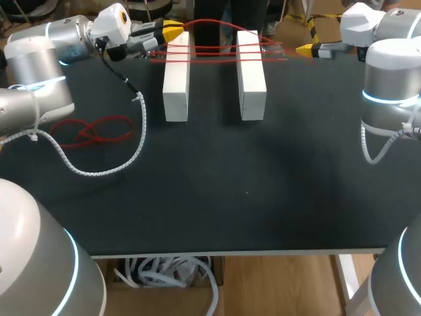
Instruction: Grab the tape and strap the tape.
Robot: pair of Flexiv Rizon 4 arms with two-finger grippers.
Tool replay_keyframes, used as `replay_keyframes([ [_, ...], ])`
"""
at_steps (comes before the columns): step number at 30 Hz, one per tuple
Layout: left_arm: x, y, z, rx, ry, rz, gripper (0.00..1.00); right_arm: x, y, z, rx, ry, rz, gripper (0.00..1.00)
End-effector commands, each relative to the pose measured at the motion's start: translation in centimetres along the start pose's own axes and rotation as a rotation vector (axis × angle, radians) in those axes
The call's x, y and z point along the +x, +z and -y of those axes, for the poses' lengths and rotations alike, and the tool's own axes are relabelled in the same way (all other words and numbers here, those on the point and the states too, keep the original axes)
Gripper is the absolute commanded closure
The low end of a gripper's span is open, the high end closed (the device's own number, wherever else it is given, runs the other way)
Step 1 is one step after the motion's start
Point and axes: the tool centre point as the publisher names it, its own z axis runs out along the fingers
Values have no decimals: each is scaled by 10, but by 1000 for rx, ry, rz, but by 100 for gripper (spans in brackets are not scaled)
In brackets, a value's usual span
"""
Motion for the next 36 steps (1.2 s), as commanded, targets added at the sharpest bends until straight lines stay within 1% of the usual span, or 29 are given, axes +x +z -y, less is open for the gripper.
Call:
replay_keyframes([
  [1, 2, -1, 3, -3, 7, -3, 100, 0, -1, 0, -2, 0, -1, 0],
  [3, 0, -3, 0, 20, 32, -19, 100, 0, -1, 0, -2, 0, -1, 0],
  [21, 0, -3, 0, 20, 32, -19, 100, 0, -1, 0, -2, 0, -1, 0],
  [23, 0, -3, 0, 20, 32, -19, 100, 2, -11, -12, -42, 115, 36, 0],
  [25, 0, -3, 0, 20, 32, -19, 100, 6, -25, -22, -117, 195, 115, 0],
  [27, 0, -3, 0, 20, 32, -19, 100, 9, -36, -29, -155, 281, 189, 0],
  [29, 0, -3, 0, 20, 32, -19, 100, 12, -47, -35, -229, 341, 260, 0],
  [32, 0, -3, 0, 20, 32, -19, 100, 16, -63, -39, -290, 416, 356, 0],
  [36, 0, -3, 0, 20, 32, -19, 100, 26, -79, -38, -346, 458, 436, 0],
])
